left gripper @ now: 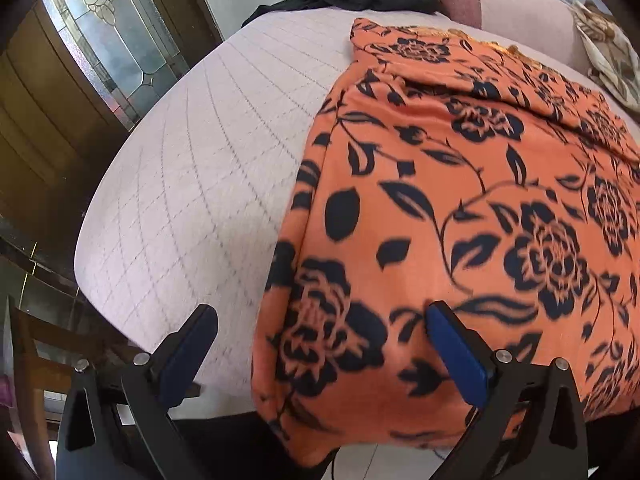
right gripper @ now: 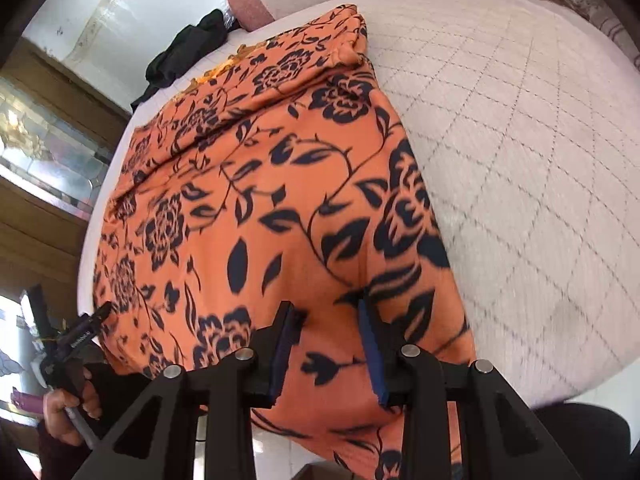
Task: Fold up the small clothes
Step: 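Hold the hem with both grippers and fold it up over the body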
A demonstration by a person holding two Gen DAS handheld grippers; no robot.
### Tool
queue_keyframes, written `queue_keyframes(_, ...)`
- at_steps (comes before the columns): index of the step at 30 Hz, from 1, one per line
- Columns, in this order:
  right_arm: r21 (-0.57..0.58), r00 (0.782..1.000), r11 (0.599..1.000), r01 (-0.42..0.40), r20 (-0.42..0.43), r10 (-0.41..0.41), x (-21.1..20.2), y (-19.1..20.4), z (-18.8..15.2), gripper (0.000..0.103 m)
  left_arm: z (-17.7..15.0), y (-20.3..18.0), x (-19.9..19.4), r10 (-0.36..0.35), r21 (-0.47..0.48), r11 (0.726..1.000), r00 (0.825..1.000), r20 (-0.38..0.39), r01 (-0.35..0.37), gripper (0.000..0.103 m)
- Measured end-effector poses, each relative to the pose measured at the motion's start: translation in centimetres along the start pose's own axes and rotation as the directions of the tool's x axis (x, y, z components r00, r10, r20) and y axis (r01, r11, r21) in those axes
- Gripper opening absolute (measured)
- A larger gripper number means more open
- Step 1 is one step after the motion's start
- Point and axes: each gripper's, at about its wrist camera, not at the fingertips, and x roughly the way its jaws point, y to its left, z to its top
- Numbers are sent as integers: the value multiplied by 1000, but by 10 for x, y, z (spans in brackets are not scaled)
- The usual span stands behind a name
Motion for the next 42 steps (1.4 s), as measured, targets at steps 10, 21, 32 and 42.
queue_keyframes(10,-75,998,995,59,-13,-60,-2,18,-18,38,-40,63,-9,-46,-143,989,991,-128,28,103)
queue_keyframes(21,-90,998,995,50,-20,-52,2,28,-31,59,-64,113,-1,-164,-251,961,970,-177,117,102)
queue_keyframes(32,-66,999,997,41,-15,-43,4,27,-30,61,-59,78,23,-260,-213,952,946,-195,218,71)
queue_keyframes(42,41,998,998,-46,-44,48,-12,5,-23,60,-59,74,22,-339,-249,924,923,-184,290,47)
